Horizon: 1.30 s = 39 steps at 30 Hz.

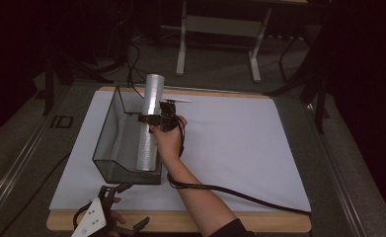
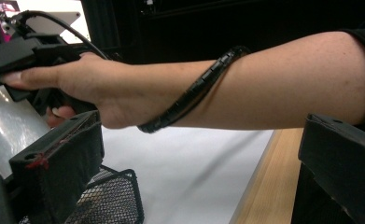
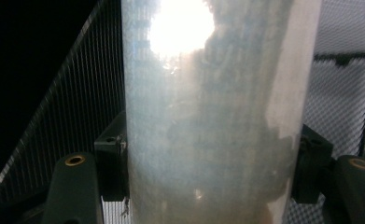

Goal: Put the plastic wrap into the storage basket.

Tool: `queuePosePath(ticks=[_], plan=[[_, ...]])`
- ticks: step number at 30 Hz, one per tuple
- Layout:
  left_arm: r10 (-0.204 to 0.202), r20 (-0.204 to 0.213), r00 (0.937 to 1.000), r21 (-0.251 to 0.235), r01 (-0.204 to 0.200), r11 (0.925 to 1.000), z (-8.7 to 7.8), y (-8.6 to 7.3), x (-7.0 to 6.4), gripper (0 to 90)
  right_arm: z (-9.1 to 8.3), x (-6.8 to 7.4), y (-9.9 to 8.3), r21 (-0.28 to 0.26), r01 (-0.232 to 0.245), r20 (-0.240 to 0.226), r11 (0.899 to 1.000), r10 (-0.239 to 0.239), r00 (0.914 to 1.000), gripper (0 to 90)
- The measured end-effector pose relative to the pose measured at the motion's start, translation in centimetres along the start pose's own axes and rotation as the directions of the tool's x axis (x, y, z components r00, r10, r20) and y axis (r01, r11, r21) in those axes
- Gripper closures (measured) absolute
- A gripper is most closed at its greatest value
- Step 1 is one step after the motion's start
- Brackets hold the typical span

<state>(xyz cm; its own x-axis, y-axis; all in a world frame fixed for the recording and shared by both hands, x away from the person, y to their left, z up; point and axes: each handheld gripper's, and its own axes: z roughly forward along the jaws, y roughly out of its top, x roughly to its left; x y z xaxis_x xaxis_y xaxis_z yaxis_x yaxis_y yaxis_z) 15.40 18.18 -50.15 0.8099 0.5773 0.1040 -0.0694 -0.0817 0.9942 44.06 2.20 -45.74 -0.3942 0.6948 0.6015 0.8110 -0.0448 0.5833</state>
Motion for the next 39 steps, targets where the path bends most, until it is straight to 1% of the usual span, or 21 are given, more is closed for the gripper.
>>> queuePosePath(ticks=[2, 4, 5, 10, 11, 14, 15, 18, 22, 24, 26, 27, 31, 35, 37, 39], plan=[[0.001, 0.000, 1.0000, 0.001, -0.001, 1.0000, 0.0, 0.0, 0.0, 0.6, 0.2, 0.0, -0.4, 0.014, 0.009, 0.016, 1.000, -0.009, 0.9998, 32.4], [0.000, 0.001, 1.0000, 0.001, 0.000, 1.0000, 0.0, 0.0, 0.0, 0.6, 0.3, 0.0, -0.8, 0.023, 0.006, 0.021, 1.000, -0.007, 0.9998, 32.3], [0.001, 0.001, 1.0000, 0.000, -0.001, 1.0000, 0.0, 0.0, 0.0, 0.6, 0.4, 0.0, -1.0, 0.032, 0.003, 0.026, 0.999, -0.004, 0.9997, 32.3], [0.001, 0.001, 1.0000, 0.001, -0.001, 1.0000, 0.0, 0.0, 0.1, 0.6, 0.4, -0.3, -1.6, 0.042, -0.019, 0.030, 0.999, 0.018, 0.9994, 32.3], [0.001, 0.001, 1.0000, 0.001, -0.001, 1.0000, 0.0, 0.0, 0.1, 0.6, 0.3, -0.3, -1.6, 0.036, -0.022, 0.033, 0.999, 0.021, 0.9992, 32.3], [0.001, 0.002, 1.0000, 0.002, -0.001, 1.0000, 0.0, 0.0, 0.1, 0.6, 0.1, -0.5, -1.5, 0.046, -0.035, 0.036, 0.998, 0.034, 0.9988, 32.3], [0.001, 0.001, 1.0000, 0.003, -0.001, 1.0000, 0.0, 0.0, 0.1, 0.6, 0.2, -0.5, -1.4, 0.059, -0.038, 0.036, 0.998, 0.036, 0.9987, 32.2], [0.005, 0.002, 1.0000, 0.004, -0.005, 1.0000, 0.1, 0.0, 0.0, 0.6, 0.4, -0.7, -1.2, 0.084, -0.040, 0.038, 0.996, 0.037, 0.9986, 32.0], [0.002, 0.003, 1.0000, 0.004, -0.002, 1.0000, 0.0, 0.0, 0.1, 0.6, 0.9, -0.8, -1.2, 0.091, -0.048, 0.052, 0.995, 0.043, 0.9977, 31.9], [0.001, 0.003, 1.0000, 0.003, -0.001, 1.0000, 0.0, 0.0, 0.2, 0.6, 1.1, -0.9, -1.2, 0.095, -0.065, 0.064, 0.993, 0.059, 0.9962, 31.7], [0.002, 0.005, 1.0000, 0.003, -0.002, 1.0000, 0.0, 0.0, 0.2, 0.6, 1.2, -1.1, -1.1, 0.098, -0.069, 0.067, 0.993, 0.063, 0.9958, 31.4], [0.002, 0.005, 1.0000, 0.004, -0.002, 1.0000, 0.0, 0.0, 0.2, 0.6, 1.3, -1.2, -1.1, 0.102, -0.066, 0.076, 0.993, 0.058, 0.9954, 31.2], [0.002, 0.006, 1.0000, 0.005, -0.002, 1.0000, 0.0, 0.0, 0.2, 0.6, 1.6, -1.4, -1.1, 0.113, -0.067, 0.085, 0.991, 0.058, 0.9947, 30.7], [0.000, 0.009, 1.0000, 0.009, 0.000, 1.0000, 0.1, -0.1, 0.2, 0.6, 2.2, -1.3, -1.0, 0.143, -0.035, 0.107, 0.989, 0.020, 0.9941, 29.2], [0.003, 0.009, 1.0000, 0.010, -0.003, 0.9999, 0.1, -0.1, 0.2, 0.6, 2.4, -1.3, -1.1, 0.159, -0.037, 0.115, 0.987, 0.018, 0.9932, 28.8], [0.004, 0.009, 1.0000, 0.011, -0.004, 0.9999, 0.1, -0.1, 0.2, 0.6, 2.4, -1.4, -1.2, 0.154, -0.027, 0.114, 0.988, 0.010, 0.9934, 28.6]])
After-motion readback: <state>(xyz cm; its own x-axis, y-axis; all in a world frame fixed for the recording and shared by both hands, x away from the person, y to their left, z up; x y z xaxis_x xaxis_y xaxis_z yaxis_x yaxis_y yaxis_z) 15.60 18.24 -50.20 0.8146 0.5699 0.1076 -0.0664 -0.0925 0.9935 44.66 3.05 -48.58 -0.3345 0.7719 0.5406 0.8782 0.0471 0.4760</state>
